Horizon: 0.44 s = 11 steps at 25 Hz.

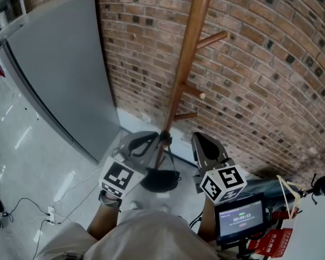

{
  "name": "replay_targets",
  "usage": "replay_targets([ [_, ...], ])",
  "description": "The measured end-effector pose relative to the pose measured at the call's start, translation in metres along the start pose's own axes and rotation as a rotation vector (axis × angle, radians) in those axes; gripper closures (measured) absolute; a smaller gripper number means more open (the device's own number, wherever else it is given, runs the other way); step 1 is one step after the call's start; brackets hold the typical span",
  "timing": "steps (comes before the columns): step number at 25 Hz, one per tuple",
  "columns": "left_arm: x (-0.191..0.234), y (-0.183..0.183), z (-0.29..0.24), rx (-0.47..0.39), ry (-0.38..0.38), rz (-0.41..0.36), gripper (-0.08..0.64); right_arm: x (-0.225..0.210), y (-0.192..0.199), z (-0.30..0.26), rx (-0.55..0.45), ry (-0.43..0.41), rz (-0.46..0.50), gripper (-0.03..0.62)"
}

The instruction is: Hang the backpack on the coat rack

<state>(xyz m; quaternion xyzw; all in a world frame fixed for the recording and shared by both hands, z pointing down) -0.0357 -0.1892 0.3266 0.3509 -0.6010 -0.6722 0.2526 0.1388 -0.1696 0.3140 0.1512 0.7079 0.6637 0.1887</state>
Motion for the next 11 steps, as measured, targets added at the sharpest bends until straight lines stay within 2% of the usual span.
replay_targets([
  [11,0.0003,0.0033,-0.0009,0.007,-0.008,0.003,0.560,0.0015,0.0054,-0.0008,0.021,-0.011,0.000,0.592],
])
Point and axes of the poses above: the fingertips, and each gripper's own axes: z backward along the fingers, x to its left, y out of its underside, the point moved 6 cm from there along z, backward along the fingers, and after that the axes turned 3 degrees about -x, right-handed, at the moved point
